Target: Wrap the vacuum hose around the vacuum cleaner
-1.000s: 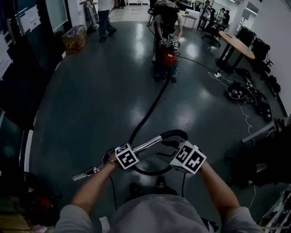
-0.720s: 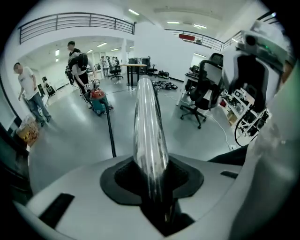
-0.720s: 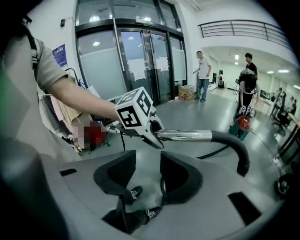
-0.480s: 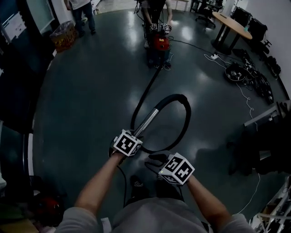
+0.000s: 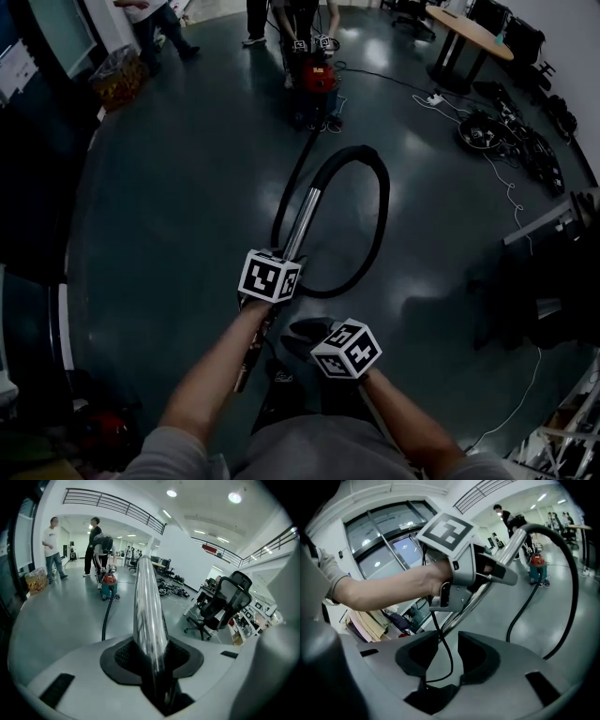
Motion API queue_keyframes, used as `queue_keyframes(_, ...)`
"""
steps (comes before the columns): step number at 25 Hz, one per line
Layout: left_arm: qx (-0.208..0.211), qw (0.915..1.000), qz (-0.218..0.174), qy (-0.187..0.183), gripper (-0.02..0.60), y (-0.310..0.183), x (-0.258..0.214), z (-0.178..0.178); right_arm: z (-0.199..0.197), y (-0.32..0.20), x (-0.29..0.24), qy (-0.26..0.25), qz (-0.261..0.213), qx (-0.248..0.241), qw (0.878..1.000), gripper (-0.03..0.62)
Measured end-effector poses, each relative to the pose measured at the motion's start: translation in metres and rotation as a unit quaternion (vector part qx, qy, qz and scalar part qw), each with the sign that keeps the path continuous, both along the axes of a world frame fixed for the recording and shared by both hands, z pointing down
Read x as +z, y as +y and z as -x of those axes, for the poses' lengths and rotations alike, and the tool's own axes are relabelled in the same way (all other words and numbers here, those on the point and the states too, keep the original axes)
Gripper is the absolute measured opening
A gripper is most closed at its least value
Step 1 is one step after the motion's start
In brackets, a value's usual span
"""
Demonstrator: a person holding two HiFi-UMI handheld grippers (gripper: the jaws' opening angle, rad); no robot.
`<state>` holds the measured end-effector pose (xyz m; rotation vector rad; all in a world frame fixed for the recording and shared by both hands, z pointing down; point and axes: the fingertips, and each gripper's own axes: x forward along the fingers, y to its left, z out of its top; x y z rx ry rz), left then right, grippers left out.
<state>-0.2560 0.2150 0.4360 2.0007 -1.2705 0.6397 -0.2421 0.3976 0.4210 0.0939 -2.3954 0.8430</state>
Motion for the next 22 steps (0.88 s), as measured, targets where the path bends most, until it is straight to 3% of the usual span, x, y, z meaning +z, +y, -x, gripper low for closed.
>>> queue_keyframes(14,-0.058,0.9937,-0.029,0.091,0.14,-0.011,-0.017,-0.052,-0.033,-0.018,0.02,-0.043,0.08,0.064,0.994,0.133)
queue_keyframes(16,-0.06,0.9928,-0.033,0.098,0.14,-0.011,-0.021,-0.055,-0.032,-0.019,0.02,-0.056,0.09,0.067,0.992,0.163)
queue_keyframes(22,-0.042,0.9933,-0.055,0.092,0.14,-0.009,-0.035,-0.061,-0.018,-0.021,0.018,-0.1,0.123,0.055,0.986,0.17)
